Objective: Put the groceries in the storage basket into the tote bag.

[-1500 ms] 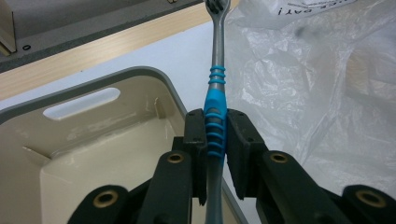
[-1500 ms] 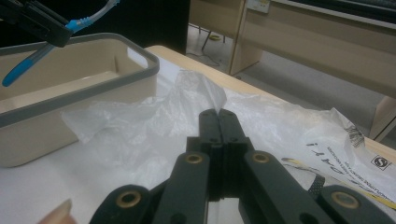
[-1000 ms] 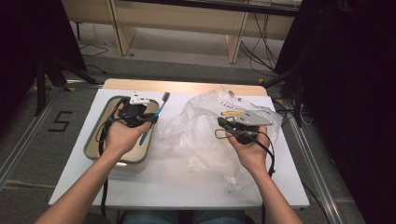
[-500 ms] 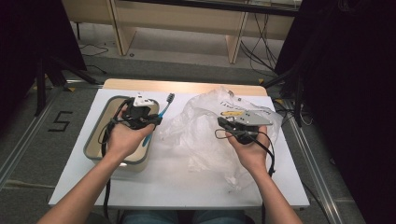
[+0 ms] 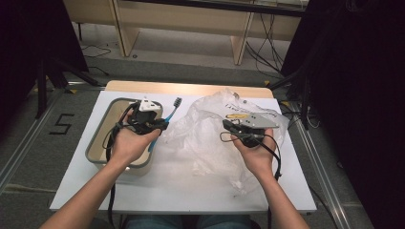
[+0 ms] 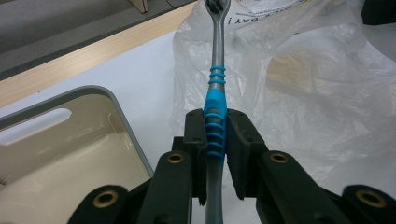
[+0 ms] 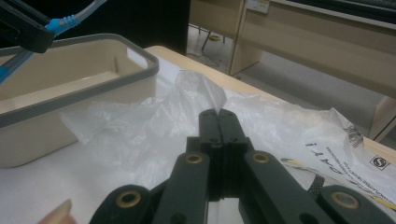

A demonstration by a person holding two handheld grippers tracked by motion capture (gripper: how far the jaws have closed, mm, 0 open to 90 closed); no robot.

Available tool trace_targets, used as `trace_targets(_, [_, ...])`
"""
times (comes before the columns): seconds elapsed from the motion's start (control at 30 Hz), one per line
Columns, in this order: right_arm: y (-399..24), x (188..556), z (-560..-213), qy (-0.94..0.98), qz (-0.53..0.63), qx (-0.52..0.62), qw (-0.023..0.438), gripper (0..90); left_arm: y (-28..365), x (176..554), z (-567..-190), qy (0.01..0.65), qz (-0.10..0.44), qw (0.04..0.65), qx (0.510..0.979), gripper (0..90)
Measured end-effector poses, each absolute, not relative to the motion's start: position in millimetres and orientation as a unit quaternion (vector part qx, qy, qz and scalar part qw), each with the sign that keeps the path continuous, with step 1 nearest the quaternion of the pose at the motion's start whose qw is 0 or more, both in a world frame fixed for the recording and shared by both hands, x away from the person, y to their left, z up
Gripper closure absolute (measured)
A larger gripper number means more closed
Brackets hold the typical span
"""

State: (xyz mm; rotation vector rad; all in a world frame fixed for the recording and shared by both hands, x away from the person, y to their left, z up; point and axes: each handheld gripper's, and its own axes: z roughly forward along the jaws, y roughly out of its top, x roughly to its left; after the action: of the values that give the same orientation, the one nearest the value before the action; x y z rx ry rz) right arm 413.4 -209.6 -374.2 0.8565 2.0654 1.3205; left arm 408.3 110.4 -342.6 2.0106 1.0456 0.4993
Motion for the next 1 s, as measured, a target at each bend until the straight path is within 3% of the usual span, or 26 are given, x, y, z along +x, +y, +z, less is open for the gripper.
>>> trace_targets(1.0, [-209.0, 413.1, -374.4, 0.766, 0.490, 0.317, 0.268, 90.0, 93.0, 393.8, -345.3, 0.386, 0.185, 0.406, 0.807, 78.5])
